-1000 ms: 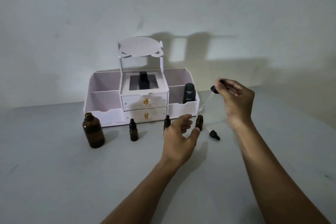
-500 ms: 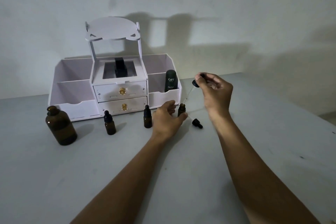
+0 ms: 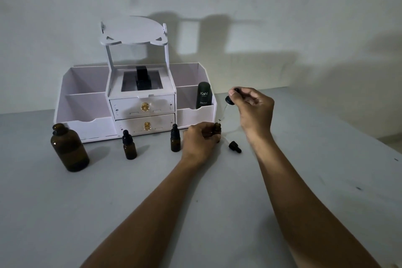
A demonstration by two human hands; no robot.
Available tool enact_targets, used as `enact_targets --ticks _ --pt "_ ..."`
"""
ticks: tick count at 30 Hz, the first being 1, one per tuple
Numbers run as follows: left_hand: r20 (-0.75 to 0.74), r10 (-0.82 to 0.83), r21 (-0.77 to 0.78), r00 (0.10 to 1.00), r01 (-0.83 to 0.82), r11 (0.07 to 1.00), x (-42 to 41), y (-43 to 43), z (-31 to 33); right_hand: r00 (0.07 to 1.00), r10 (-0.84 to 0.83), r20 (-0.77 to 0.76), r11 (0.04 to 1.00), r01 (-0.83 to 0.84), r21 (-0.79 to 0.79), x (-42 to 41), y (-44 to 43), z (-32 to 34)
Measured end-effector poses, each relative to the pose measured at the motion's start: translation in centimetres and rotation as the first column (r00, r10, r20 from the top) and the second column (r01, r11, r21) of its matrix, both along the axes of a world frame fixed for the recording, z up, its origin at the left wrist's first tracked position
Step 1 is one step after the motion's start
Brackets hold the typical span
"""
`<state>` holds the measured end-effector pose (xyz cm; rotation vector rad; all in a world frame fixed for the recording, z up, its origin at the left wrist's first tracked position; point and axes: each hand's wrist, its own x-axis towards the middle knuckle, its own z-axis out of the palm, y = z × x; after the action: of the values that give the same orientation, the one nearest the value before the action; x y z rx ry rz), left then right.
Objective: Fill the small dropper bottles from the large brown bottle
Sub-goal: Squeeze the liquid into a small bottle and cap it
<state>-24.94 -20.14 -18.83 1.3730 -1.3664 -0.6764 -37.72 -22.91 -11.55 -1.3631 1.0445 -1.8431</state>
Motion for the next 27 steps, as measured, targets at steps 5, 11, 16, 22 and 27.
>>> enact_targets --ticks 5,11,16,22,27 --pt "0.015 -0.001 -0.002 1.0 0.001 1.0 -0.1 0.1 0.0 0.998 -0.032 -0.056 0.999 0.031 -0.018 0.2 -0.2 -0.2" --pt "0.015 -0.007 0.0 1.0 0.007 1.0 -0.2 0.3 0.1 0.994 -0.078 -0.081 0.996 0.076 -0.037 0.2 0.0 -0.4" --pt "0.027 0.0 -0.011 1.0 0.0 1.0 -0.2 0.3 -0.1 0.991 -0.077 -0.107 0.997 0.074 -0.035 0.2 0.6 -0.2" --pt "0.028 0.001 0.015 1.0 -0.001 1.0 0.0 1.0 -0.1 0.985 -0.12 -0.124 0.989 0.109 -0.095 0.4 1.8 0.0" --pt "0.015 0.003 0.049 1.0 -0.004 0.999 0.7 3.6 0.7 0.984 -0.174 -0.032 0.969 0.166 -0.184 0.8 2.7 1.0"
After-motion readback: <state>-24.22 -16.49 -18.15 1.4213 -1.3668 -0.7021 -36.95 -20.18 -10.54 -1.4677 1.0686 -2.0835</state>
